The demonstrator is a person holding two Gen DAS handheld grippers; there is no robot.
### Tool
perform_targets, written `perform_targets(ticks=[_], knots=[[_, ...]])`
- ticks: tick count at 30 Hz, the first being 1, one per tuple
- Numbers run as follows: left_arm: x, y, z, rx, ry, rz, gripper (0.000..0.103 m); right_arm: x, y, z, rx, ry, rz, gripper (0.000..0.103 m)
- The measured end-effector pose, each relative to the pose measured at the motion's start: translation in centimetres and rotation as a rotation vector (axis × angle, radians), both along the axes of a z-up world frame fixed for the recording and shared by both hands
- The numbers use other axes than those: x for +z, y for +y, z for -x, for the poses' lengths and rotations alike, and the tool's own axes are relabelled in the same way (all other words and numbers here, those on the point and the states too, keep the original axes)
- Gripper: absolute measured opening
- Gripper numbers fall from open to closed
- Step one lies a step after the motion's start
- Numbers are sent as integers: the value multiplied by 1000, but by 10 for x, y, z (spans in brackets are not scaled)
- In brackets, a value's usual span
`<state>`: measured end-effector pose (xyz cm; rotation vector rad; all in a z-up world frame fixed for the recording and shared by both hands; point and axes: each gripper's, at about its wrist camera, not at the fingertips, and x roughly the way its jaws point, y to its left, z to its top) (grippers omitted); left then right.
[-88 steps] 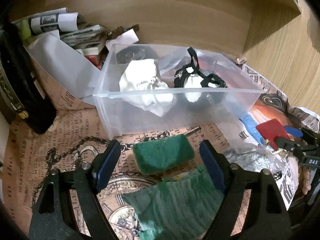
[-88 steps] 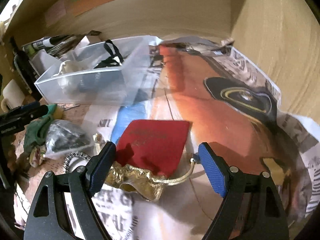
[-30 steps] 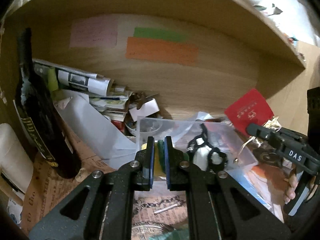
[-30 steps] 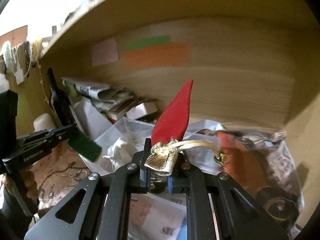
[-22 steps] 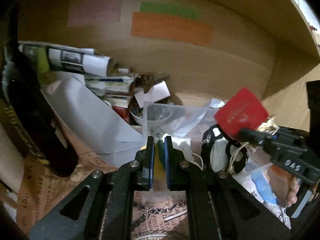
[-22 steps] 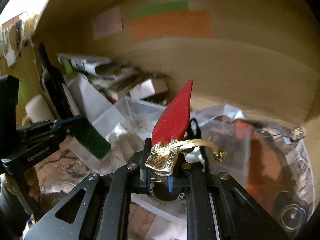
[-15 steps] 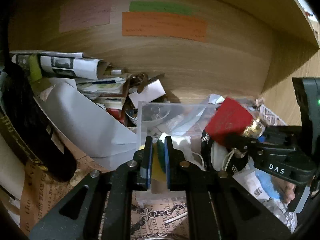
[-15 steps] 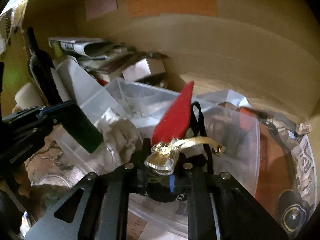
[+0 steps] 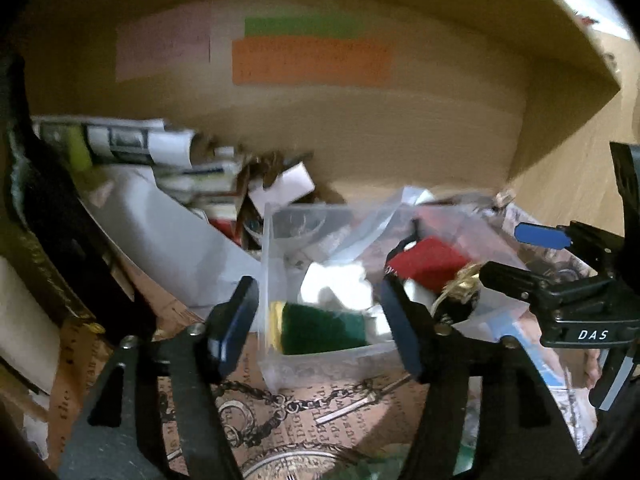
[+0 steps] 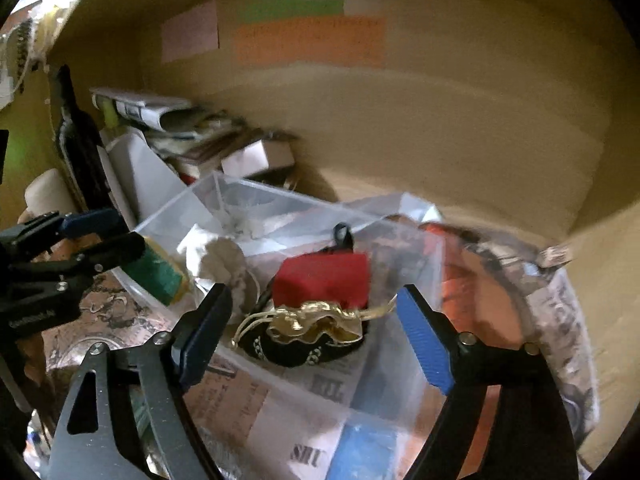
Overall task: Organize soft objects
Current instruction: 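Lower both held items into the clear box and open both grippers, then grasp the green knitted glove with the left gripper while the right gripper grasps the bag of silver items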
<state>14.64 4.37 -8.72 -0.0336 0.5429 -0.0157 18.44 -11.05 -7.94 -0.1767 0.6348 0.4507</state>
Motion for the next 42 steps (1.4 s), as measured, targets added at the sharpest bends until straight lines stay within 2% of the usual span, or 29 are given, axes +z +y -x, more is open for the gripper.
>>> perform_targets(ticks=[2,5,7,8,12,17,22,25,28,31,34,39,41,42], knots=[[9,-1,12,-9,-22,5,71,9,-6,11,-7,-34,-13,83],[19,-3,29,-18,-45,13,85,21,-14,27,-7,-72,-41,88],[22,-5,40,-21,-53,13,99,28,-19,42,-5,-107,-51,91],[22,-6,46,-20,-56,11,101,30,-20,47,-1,-117,-52,92],[13,-9,59,-30,-28,9,102,30,-21,71,17,-145,-53,92],[-15,-10,68,-58,72,48,102,17,-21,93,34,-125,-42,92],[-51,-15,77,-73,174,38,102,-9,-17,102,68,-48,-42,92],[-65,-16,82,-84,220,64,102,-29,-12,101,81,17,-40,92],[-73,-17,88,-109,238,97,102,-47,-9,99,79,68,-36,92],[-78,-24,87,-120,249,72,102,-59,-8,95,89,125,-41,92],[-83,-26,78,-111,265,71,102,-65,-6,91,91,151,-34,86],[-82,-24,66,-97,243,91,102,-71,-4,84,98,185,-26,63],[-80,-24,63,-100,234,91,98,-73,-4,81,101,195,-24,57],[-79,-24,61,-100,232,88,92,-73,-4,81,104,195,-20,54]])
